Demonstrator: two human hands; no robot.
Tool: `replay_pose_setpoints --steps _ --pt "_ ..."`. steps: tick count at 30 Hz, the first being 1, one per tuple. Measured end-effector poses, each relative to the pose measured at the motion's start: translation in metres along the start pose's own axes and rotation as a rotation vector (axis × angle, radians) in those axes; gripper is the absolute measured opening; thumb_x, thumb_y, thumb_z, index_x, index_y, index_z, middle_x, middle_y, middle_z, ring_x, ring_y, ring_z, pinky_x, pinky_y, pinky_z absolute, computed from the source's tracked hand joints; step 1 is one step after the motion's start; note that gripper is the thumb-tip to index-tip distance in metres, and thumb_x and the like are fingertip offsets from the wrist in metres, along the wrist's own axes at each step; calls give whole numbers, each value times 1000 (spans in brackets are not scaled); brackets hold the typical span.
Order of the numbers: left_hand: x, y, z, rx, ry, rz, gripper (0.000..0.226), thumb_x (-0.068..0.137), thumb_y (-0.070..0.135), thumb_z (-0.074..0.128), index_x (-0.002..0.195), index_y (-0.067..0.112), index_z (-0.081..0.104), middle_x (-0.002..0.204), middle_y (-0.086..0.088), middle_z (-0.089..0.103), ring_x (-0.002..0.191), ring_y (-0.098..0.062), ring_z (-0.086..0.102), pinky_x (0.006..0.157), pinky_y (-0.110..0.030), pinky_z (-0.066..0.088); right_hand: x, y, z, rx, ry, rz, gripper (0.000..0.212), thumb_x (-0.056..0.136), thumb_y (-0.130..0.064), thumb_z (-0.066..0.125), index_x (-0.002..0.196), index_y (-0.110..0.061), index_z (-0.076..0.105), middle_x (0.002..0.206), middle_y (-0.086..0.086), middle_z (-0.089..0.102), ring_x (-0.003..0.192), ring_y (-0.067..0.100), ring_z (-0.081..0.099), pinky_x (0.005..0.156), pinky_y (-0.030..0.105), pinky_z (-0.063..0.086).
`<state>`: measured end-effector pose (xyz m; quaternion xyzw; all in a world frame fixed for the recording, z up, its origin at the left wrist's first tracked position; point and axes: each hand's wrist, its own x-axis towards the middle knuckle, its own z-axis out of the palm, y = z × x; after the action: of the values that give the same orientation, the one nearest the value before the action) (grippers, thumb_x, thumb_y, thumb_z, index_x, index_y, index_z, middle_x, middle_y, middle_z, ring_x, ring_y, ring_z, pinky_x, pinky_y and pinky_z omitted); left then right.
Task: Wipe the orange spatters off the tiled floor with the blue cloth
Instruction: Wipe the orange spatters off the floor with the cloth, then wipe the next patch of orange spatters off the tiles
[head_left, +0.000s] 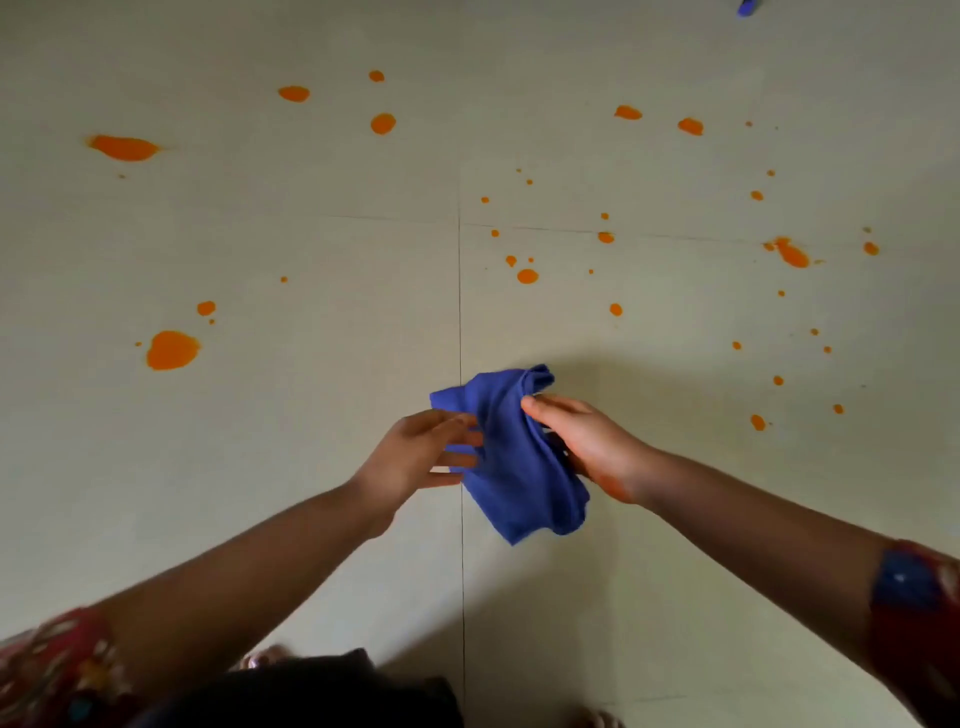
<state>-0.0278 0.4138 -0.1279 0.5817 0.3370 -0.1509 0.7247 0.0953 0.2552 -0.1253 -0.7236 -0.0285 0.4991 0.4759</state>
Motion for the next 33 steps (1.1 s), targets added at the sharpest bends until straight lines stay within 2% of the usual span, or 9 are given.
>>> replay_pose_setpoints --steps 7,11,15,19,22,25,29,31,33 --pt "12 29 -23 -158 -87 54 38 96 36 54 109 1 64 104 -10 72 86 -25 73 72 -27 58 -10 -33 46 -65 103 -50 16 97 -13 56 110 -8 64 108 12 71 96 25 71 77 32 59" --pt "21 17 -51 -198 92 -25 40 98 47 41 125 20 53 124 2 60 113 -16 57 99 -35 45 -15 -60 55 18 82 -50 20 96 -8 49 108 -16 63 104 4 68 91 18 66 76 27 54" --pt "22 9 -72 -322 -96 -78 45 94 58 41 131 35 53 129 11 61 119 -10 57 104 -38 43 -22 -84 47 213 25 -57 19 91 -18 48 102 -25 62 94 -6 71 84 11 67 76 28 51" --pt "8 14 -95 -380 49 128 55 88 23 66 133 37 38 111 0 71 103 -13 67 89 -28 50 -12 -90 39 175 102 -62 38 95 -15 54 126 -37 47 105 -4 71 92 15 70 76 32 50" --pt "-7 12 -115 -203 61 253 69 71 10 76 131 33 50 113 -6 68 103 -17 66 78 -20 52 9 -82 49 5 94 -111 62 90 0 59 135 -40 44 99 0 68 95 18 67 79 31 53" --pt "-17 4 -131 172 263 288 63 71 5 72 128 29 56 110 -1 64 95 -16 62 72 -12 50 35 -69 70 -441 9 -141 62 81 -9 74 137 -25 51 121 -3 63 111 15 61 95 31 49" --pt "-38 -17 -150 654 554 272 36 81 9 65 112 26 66 96 3 60 85 -17 57 71 -23 45 67 -58 99 -1018 44 -367 28 81 -19 71 107 -28 67 107 -10 57 95 11 55 84 27 44" --pt "-52 -33 -161 689 661 267 22 81 16 70 100 27 69 100 3 54 93 -17 54 76 -26 44 80 -64 116 -1102 -81 -480 12 83 -15 68 92 -23 68 113 -11 47 108 10 45 93 28 40" --pt "-67 -44 -172 685 682 274 15 81 19 73 93 27 67 115 10 47 99 -12 51 79 -24 42 88 -72 132 -1024 -247 -453 14 85 -9 62 82 -22 59 104 -9 52 102 13 50 88 30 41"
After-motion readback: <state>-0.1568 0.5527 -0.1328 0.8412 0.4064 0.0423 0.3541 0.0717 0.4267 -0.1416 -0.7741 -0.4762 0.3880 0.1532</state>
